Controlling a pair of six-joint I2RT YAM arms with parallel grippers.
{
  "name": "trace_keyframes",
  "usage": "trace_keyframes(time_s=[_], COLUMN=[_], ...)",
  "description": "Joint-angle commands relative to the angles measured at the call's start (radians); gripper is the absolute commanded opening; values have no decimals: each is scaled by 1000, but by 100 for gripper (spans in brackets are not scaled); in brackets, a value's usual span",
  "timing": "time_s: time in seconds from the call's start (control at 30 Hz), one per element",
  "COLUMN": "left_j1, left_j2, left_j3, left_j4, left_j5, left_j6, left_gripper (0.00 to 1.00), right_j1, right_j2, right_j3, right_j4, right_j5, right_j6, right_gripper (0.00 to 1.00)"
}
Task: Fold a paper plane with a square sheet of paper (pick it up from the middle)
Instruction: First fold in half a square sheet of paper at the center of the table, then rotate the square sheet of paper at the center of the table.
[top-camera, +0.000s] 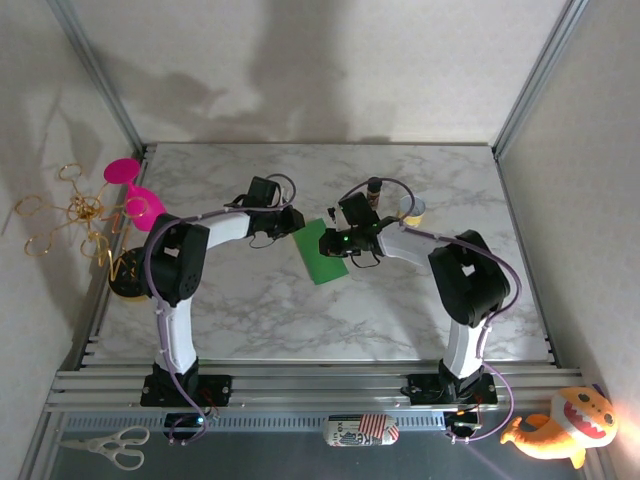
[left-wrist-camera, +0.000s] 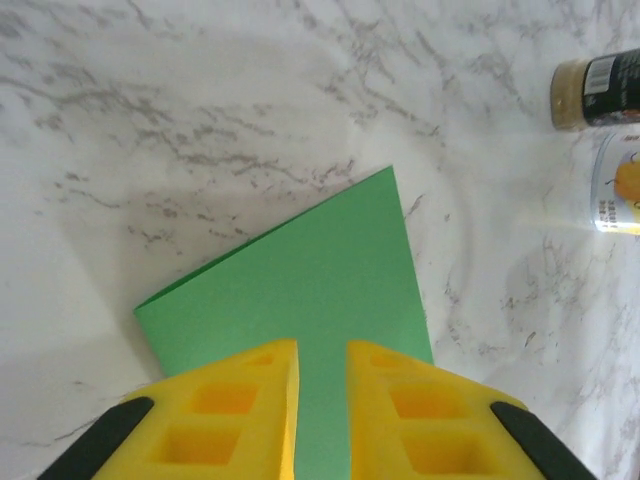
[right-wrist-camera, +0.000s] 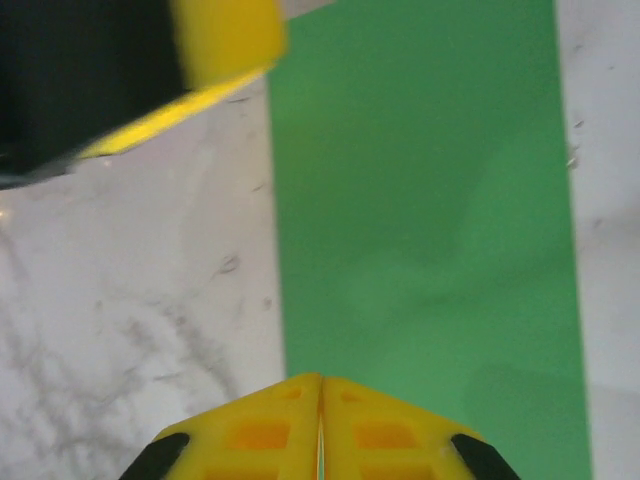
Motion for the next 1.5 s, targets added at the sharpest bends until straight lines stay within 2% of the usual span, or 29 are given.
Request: trace_keyframes(time_s=[0.0, 0.17, 0.53, 0.67, 0.8, 0.93, 1.07, 1.2, 1.3, 1.37, 1.47], left_j1=[0, -1, 4, 6, 7, -2, -26, -55, -84, -107, -130], left_j2=[-24, 36, 111, 124, 75, -21, -93, -132, -135, -128, -115], left_j3=[-1, 32, 86, 122, 169, 146, 50, -60, -114, -130, -143], left_j4=[-5, -17, -116, -147, -134, -60, 9, 101, 170, 196, 195], left_j5=[-85, -108, -222, -272, -292, -248, -187, -95, -33, -20, -47], left_j6=[16, 11, 72, 82, 48, -19, -90, -183, -251, -285, -308], left_gripper=[19, 18, 19, 20, 29, 44, 48, 50, 50, 49, 45], right_j1=[-2, -2, -2, -1, 7, 8, 7, -5, -21, -43, -85], right_j2=[52, 110, 117, 96, 81, 66, 29, -36, -101, -134, -169], right_j3=[46, 81, 1, -51, -83, -72, -73, -78, -116, -165, -227], right_j4=[-49, -74, -103, -49, 18, 67, 196, 235, 193, 170, 148], right_j5=[53, 41, 78, 52, 61, 98, 70, 60, 105, 116, 106], right_j6=[-42, -42, 38, 164, 324, 463, 551, 527, 475, 438, 372], right_gripper=[12, 13, 12, 12, 13, 12, 13, 19, 29, 35, 37])
